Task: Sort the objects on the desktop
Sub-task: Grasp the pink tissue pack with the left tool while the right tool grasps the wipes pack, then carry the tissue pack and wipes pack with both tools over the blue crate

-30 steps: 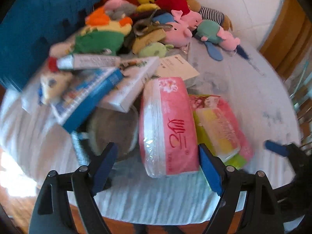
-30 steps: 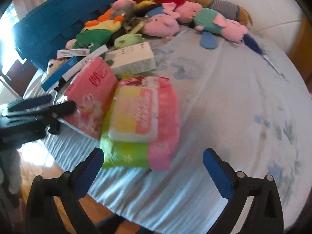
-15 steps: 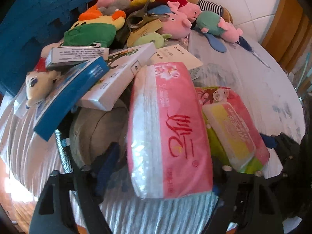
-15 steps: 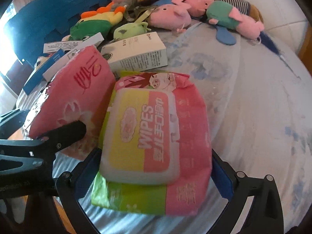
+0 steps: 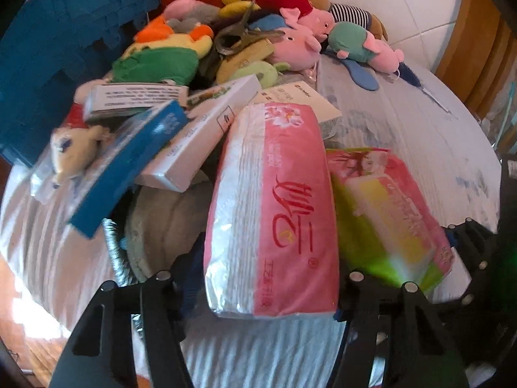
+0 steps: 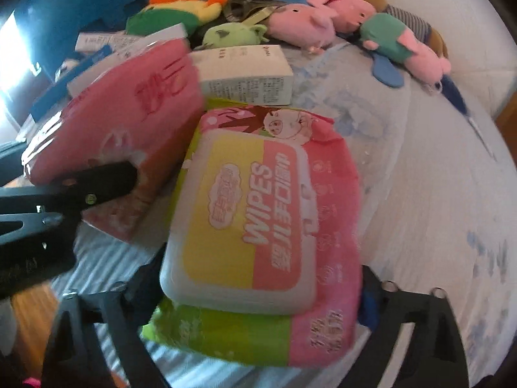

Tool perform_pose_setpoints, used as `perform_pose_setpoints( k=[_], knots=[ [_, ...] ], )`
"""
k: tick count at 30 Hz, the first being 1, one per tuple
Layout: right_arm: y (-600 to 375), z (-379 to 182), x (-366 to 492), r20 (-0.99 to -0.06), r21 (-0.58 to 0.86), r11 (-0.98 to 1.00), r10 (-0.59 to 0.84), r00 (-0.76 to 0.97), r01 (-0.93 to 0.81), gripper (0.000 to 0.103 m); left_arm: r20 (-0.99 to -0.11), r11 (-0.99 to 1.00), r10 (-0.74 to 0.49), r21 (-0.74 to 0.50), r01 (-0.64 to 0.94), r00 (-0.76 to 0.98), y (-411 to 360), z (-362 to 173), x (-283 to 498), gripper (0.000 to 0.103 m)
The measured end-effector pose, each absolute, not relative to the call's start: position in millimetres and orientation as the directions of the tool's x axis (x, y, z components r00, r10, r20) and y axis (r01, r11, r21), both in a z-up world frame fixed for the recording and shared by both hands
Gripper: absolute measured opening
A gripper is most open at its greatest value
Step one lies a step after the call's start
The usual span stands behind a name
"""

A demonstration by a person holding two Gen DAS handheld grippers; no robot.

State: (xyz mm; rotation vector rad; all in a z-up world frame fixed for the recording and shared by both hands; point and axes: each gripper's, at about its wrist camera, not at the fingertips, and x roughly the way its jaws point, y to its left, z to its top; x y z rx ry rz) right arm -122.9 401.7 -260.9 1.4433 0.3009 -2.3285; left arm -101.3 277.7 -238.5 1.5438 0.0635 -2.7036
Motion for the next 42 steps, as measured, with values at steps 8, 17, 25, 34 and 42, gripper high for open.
perform_pose_setpoints(
  k=[8,17,25,34,42],
  knots=[
    [432.8,-242.0,-113.1,-0.891,0.031,-0.924,-0.198,-0.408,0.381,0.081,-0.860,-0.997,0.006,-0.045,0.064,-0.509,275.0,-232.2,-87.1,0.058],
    [444.6,-193.3,-104.1,-0.846,0.054,-0.924,-0.245,-0.474,0.380,0.080,-0.815,-0.992,0.023,-0.089,0.087,-0.579,269.8,-181.1,-62.1,0.057],
    [429.1,-134.9,-100.7,-0.781,0.033,-0.907,-0.286,-0.555,0.420,0.080,-0.731,-0.991,-0.032,-0.066,0.117,-0.682,263.8,-122.6,-58.2,0.053],
    [412.4,-101.6,-92.0,-0.746,0.031,-0.886,-0.329,-0.579,0.463,0.080,-0.673,-0.987,-0.076,-0.054,0.151,-0.736,253.2,-84.7,-40.9,0.053],
    [368.9,-85.5,-77.5,-0.732,0.025,-0.846,-0.379,-0.566,0.533,0.080,-0.662,-0.975,-0.126,-0.052,0.214,-0.739,211.8,-71.5,-15.3,0.053]
  ],
)
